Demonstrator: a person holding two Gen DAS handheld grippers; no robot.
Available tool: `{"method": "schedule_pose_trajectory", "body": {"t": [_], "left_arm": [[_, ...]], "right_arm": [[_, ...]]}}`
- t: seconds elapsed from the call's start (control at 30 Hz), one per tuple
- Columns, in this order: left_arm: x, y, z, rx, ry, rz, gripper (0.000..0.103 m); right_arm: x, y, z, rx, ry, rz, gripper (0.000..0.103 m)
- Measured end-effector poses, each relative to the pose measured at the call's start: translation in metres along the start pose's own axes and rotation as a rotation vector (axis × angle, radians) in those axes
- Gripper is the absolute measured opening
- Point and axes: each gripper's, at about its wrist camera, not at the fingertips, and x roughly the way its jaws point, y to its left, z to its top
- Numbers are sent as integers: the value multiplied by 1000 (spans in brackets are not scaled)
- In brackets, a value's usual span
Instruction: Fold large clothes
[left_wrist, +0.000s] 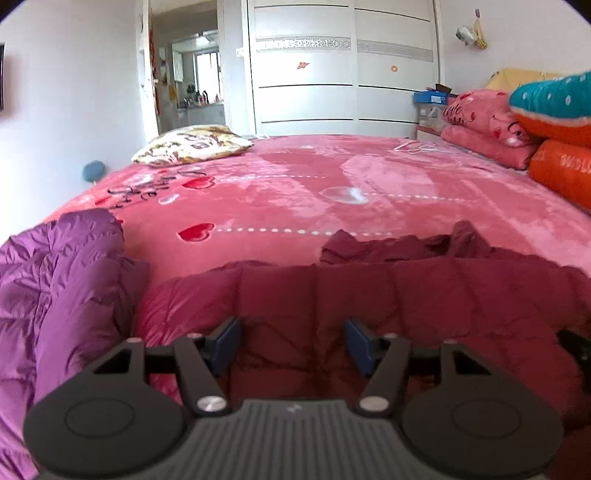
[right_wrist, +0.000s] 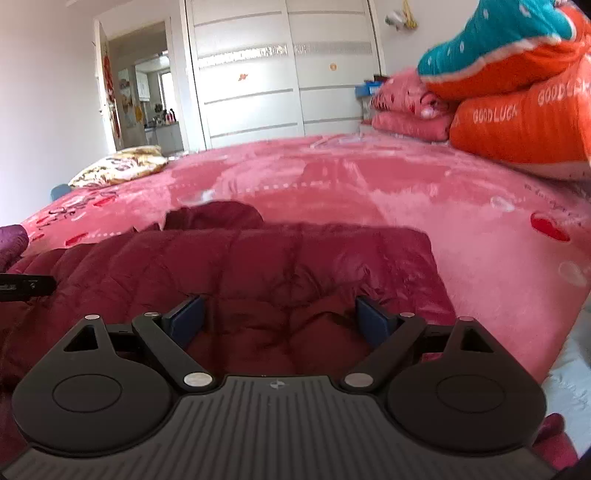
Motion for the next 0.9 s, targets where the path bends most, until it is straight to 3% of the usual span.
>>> {"method": "schedule_pose_trajectory", "body": {"t": [0.2,0.9], "left_arm": [[13,-12,-9,63,-33,71,76],[26,-16,-29,36,-66,64,78]], "right_arm": [[16,-2,-5,-33,46,-6,103],[28,2,-5,-96,109,-33,103]]}}
